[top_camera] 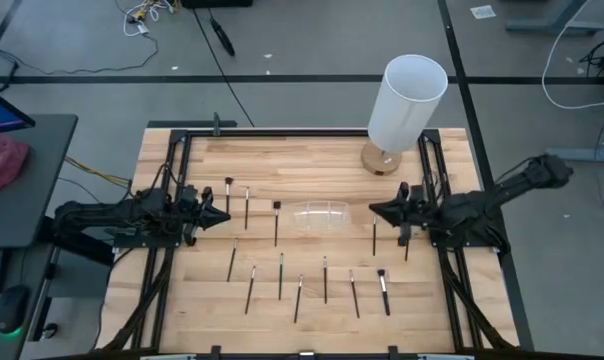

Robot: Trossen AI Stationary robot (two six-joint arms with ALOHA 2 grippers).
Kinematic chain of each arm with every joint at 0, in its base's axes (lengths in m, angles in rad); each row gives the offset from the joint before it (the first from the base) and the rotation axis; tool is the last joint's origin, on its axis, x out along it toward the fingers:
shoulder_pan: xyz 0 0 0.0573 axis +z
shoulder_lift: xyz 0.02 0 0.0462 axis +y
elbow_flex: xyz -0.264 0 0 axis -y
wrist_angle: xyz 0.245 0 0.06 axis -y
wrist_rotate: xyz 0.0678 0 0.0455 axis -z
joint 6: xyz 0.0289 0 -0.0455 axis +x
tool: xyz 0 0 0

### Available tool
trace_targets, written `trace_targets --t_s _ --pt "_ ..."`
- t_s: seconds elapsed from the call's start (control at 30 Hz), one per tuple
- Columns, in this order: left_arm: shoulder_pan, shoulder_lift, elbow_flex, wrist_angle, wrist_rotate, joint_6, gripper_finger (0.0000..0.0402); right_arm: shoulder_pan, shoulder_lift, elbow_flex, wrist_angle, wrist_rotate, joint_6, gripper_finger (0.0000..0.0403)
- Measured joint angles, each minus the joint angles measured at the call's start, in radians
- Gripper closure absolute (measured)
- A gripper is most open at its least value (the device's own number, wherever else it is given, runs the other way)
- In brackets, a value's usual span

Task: Pick & Place Makeup Supplies
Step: Put the black makeup brush into the transparent organizer

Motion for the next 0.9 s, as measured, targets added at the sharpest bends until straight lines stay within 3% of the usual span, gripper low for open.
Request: trace_targets --t_s 0.17,0.4,0.6,0.77,0.9 --pt "0.0 0.0 0.0 0.0 0.0 0.0 0.0399 0.101 0.196 0.21 -0.359 0.101 0.279 0.0402" --pt "0.0 0.0 0.0 0.0 0.0 0.0 0.0399 0.194 0.439 0.438 -0.838 0.078 0.76 0.0403" --pt "0.0 0.0 0.0 0.0 0.0 0.0 0.0399 0.251 0.641 0.558 -1.192 -0.149 1.118 0.0403" --pt "0.0 0.0 0.0 0.0 0.0 0.0 0.0399 0.267 0.752 0.555 -1.275 -0.355 1.268 0.0383" --pt "0.0 0.0 0.0 0.0 0.0 0.0 0.0399 0.261 0.772 0.553 -1.252 -0.465 1.318 0.0329"
